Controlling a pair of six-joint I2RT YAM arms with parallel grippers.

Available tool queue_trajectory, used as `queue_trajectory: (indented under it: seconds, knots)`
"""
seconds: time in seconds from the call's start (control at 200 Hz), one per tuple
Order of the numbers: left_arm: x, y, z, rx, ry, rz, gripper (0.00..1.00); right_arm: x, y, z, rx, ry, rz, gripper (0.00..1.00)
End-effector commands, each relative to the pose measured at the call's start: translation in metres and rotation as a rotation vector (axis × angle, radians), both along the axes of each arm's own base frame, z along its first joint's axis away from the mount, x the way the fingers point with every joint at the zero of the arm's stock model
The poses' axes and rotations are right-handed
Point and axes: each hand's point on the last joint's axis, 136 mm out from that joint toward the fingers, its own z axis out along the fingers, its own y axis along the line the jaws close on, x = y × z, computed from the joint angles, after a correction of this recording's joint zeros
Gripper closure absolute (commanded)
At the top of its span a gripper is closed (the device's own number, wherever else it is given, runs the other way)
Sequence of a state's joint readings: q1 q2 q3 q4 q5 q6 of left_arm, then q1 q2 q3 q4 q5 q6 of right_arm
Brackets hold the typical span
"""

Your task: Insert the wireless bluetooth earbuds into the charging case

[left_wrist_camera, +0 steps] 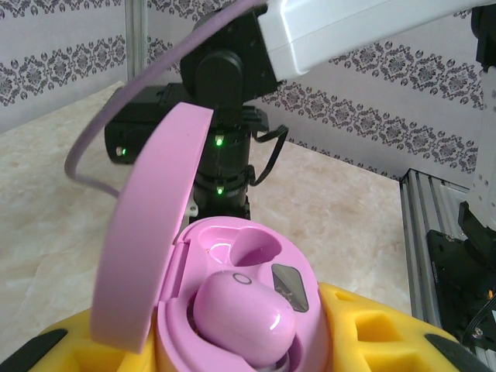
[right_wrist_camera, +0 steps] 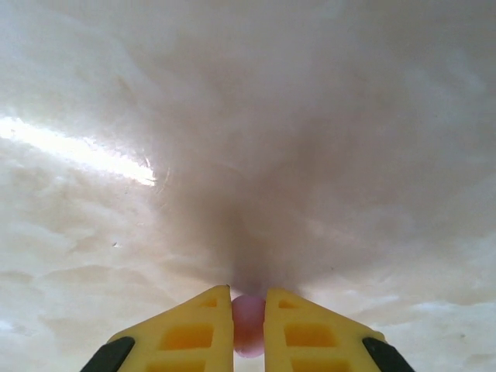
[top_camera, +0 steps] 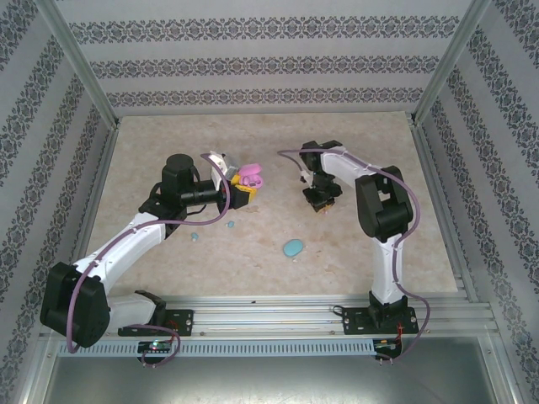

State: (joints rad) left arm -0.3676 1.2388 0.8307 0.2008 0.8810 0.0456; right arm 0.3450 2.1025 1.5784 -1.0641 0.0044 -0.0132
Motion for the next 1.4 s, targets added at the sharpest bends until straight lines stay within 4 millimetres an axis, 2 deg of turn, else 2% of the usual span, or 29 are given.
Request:
queue_trajectory:
  seconds: [0.0,0.105,0.25,0.51,0.649,0.854,1.109,1.394]
  knots:
    - [-0.004,-0.005,0.027,-0.033,-0.081,-0.023,0.74,0.001,0.011,0.044,0.185,-0.059,-0.123,0.91]
    - [-0.004,-0.007,0.031,-0.05,-0.097,-0.034,0.74,0.0,0.022,0.083,0.321,-0.121,-0.186,0.92]
    - [-0.004,-0.01,0.039,-0.103,-0.126,-0.049,0.74,-0.012,0.049,0.142,0.524,-0.181,-0.191,0.93]
    - [-0.002,-0.014,0.046,-0.118,-0.123,-0.077,0.74,-0.049,0.102,0.256,0.88,-0.319,-0.068,0.93]
    - [-0.001,-0.015,0.047,-0.113,-0.113,-0.086,0.74,-0.07,0.127,0.298,1.012,-0.353,0.033,0.93]
    - [-0.004,-0.018,0.045,-0.091,-0.084,-0.12,0.74,-0.086,0.142,0.315,1.071,-0.359,0.12,0.93]
    - [-0.008,-0.02,0.045,-0.089,-0.066,-0.148,0.74,-0.095,0.166,0.342,1.141,-0.381,0.223,0.93]
    - [-0.011,-0.021,0.046,-0.092,-0.057,-0.174,0.74,-0.087,0.177,0.336,1.13,-0.359,0.237,0.93]
